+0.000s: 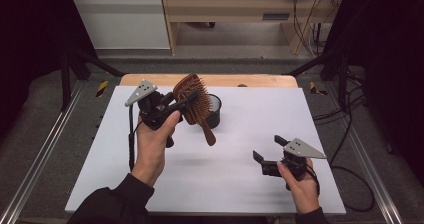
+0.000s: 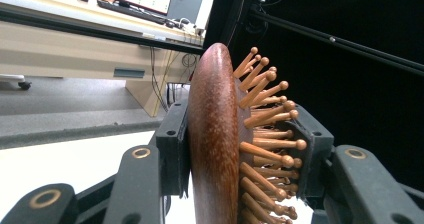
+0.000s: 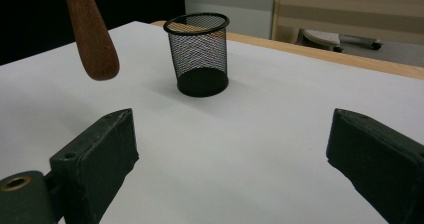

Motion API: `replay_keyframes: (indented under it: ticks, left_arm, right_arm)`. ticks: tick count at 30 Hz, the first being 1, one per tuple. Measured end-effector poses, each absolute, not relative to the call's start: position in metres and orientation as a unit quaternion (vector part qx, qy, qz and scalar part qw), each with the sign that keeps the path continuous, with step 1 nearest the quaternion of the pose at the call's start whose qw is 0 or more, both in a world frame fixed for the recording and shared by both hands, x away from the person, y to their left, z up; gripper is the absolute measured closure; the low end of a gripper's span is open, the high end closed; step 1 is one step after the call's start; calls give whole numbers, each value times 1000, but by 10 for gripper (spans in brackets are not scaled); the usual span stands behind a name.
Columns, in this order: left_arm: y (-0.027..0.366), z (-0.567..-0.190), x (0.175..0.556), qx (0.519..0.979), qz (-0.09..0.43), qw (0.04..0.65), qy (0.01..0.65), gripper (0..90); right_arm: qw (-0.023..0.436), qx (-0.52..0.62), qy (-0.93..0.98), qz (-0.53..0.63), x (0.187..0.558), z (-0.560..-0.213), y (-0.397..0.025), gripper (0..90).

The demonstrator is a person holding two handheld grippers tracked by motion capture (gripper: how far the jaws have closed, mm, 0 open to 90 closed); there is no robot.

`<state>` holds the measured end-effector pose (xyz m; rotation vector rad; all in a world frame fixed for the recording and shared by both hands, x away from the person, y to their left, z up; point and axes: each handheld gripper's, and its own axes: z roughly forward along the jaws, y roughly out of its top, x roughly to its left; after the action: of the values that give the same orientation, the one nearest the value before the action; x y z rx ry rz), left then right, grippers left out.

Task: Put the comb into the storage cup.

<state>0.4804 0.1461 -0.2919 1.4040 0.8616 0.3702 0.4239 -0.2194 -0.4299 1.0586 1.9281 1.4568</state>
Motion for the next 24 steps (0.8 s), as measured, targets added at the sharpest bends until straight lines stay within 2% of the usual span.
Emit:
replay_keyframes:
  ticks: [6,15,24]
  left_arm:
    - [148,-280,488,611,168,671,385,518]
    - [142,-265,518,609,185,670,382,518]
    - [141,-255,545,598,191,673,391,517]
  right_arm:
    - [257,399,698,536,417,-430,-234,59]
    - [298,412,678,531,414,-438,-248,43]
    - [299,410,681,528,418,-442,-247,45]
